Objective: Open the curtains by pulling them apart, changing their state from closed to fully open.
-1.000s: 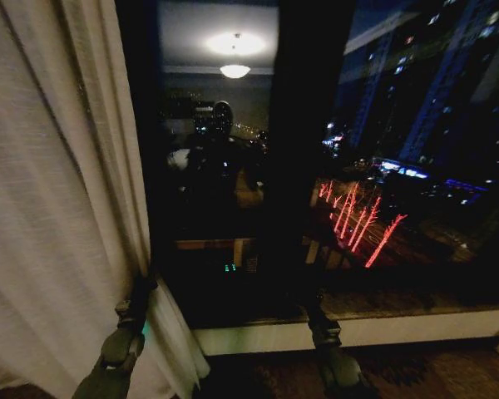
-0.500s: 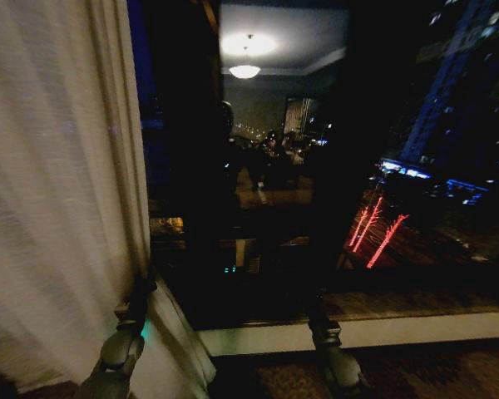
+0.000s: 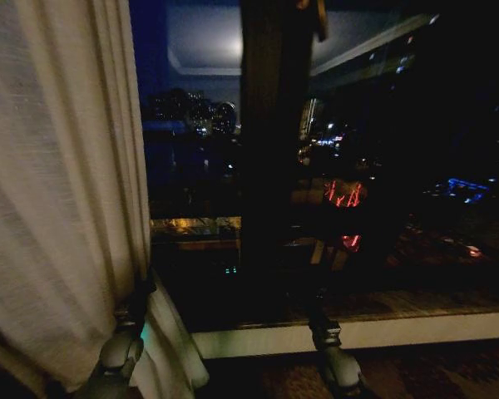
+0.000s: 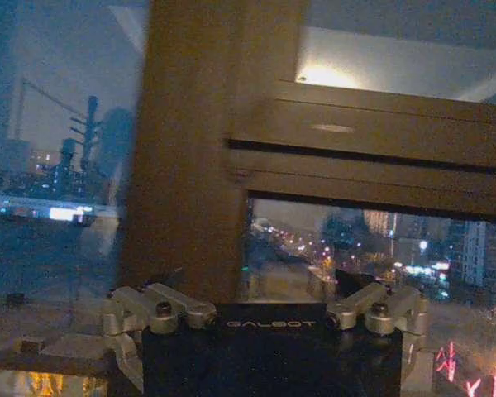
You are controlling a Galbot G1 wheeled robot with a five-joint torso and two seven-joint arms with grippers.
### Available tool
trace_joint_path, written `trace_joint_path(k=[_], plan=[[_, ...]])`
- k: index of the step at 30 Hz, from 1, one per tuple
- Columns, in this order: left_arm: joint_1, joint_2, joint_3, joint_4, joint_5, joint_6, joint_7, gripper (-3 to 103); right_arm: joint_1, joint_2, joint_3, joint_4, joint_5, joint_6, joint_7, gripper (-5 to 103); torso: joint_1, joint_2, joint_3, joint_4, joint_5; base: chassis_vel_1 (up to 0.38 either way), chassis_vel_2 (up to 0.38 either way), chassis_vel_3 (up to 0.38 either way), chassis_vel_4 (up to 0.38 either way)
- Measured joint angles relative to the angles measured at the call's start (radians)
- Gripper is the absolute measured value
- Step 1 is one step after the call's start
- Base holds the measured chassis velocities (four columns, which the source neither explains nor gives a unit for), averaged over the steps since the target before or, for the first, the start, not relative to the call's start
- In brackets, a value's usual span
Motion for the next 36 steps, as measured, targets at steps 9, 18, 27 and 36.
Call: trace_joint_path(k=[9,18,27,36], plan=[[0.006,0.003,-0.005,-0.003,-0.002,-0.003,0.0,0,0.0,0.0,0.0,0.0,0.0,0.0,0.0,100,0.0,0.0,0.0,0.0001,0.0002,0.35,0.353,-0.364,-0.349],[0.013,0.003,-0.011,-0.007,-0.004,-0.007,0.0,0,0.0,0.0,0.0,0.0,0.0,0.0,0.0,100,0.0,0.0,0.0,0.0003,-0.0002,0.281,0.285,-0.29,-0.298],[0.027,0.0,-0.018,-0.012,-0.003,-0.013,-0.001,0,0.0,0.0,0.0,0.0,0.0,0.0,0.0,100,0.0,0.0,0.0,-0.0003,0.0009,0.026,0.014,-0.017,-0.023],[0.033,0.0,-0.027,-0.018,-0.002,-0.014,-0.002,0,0.0,0.0,0.0,0.0,0.0,0.0,0.0,100,0.0,0.0,0.0,0.0,-0.0006,-0.02,-0.017,0.015,0.003]])
